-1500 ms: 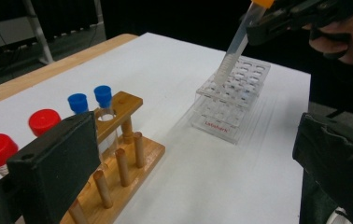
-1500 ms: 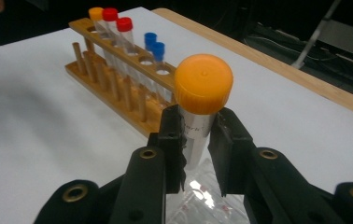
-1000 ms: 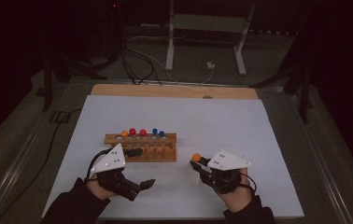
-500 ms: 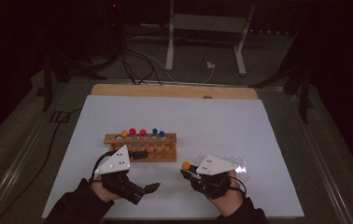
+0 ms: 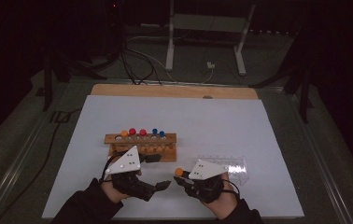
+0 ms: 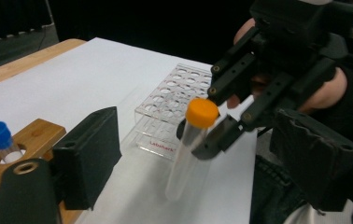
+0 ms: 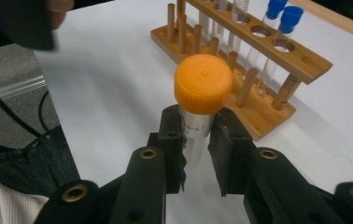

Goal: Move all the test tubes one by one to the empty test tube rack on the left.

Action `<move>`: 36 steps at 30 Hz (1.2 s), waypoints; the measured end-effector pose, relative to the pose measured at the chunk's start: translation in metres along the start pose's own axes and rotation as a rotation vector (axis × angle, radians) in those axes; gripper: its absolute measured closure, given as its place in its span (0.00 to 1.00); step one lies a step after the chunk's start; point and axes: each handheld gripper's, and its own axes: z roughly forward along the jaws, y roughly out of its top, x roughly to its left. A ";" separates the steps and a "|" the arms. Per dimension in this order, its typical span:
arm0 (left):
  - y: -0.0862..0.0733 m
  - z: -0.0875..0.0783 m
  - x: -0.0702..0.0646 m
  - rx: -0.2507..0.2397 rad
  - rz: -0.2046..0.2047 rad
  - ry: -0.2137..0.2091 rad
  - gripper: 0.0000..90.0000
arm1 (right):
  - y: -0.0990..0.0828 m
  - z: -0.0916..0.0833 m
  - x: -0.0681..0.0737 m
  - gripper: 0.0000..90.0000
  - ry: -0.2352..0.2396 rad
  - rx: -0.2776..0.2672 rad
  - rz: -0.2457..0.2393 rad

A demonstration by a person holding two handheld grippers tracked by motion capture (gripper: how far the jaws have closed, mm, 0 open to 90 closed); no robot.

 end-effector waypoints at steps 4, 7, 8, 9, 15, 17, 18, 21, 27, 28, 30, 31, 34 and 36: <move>0.004 0.011 -0.002 0.003 0.010 0.002 0.32 | 0.000 0.000 0.001 0.83 0.002 0.001 0.002; 0.005 0.020 -0.002 0.016 0.018 0.015 0.43 | 0.000 0.000 0.001 0.83 0.002 0.002 0.004; 0.005 0.022 -0.001 0.013 0.013 0.002 0.46 | 0.000 0.000 0.000 0.83 0.001 0.001 0.006; 0.005 0.024 -0.001 0.015 0.016 0.005 0.50 | 0.000 0.001 0.000 0.83 0.001 0.003 0.005; 0.006 0.032 -0.001 0.016 0.030 -0.010 0.65 | 0.000 0.000 0.000 0.83 -0.001 0.001 0.004; 0.006 0.034 -0.001 0.020 0.032 -0.024 0.69 | 0.000 0.000 0.000 0.83 -0.002 -0.003 0.009; 0.006 0.035 -0.002 0.023 0.033 -0.021 0.70 | 0.000 -0.001 0.000 0.83 -0.002 -0.004 0.010; 0.006 0.036 -0.002 0.029 0.049 -0.022 0.77 | 0.000 -0.002 -0.001 0.83 -0.007 -0.006 0.010; 0.008 0.035 -0.004 0.029 0.077 -0.012 0.79 | 0.000 -0.002 -0.001 0.83 -0.006 -0.010 0.013; 0.008 0.034 -0.004 0.027 0.079 -0.010 0.79 | 0.000 -0.003 -0.002 0.83 -0.005 -0.015 0.016; 0.009 0.033 -0.004 0.019 0.086 -0.002 0.79 | 0.000 -0.003 -0.002 0.82 -0.003 -0.025 0.022; 0.010 0.032 -0.004 0.010 0.079 -0.009 0.80 | 0.001 -0.003 -0.003 0.74 -0.005 -0.028 0.024; 0.013 0.027 -0.002 0.003 0.086 0.009 0.80 | 0.000 -0.005 -0.005 0.60 -0.023 -0.040 0.028; 0.015 0.023 0.000 -0.002 0.087 0.024 0.80 | 0.001 -0.008 -0.006 0.51 -0.034 -0.060 0.032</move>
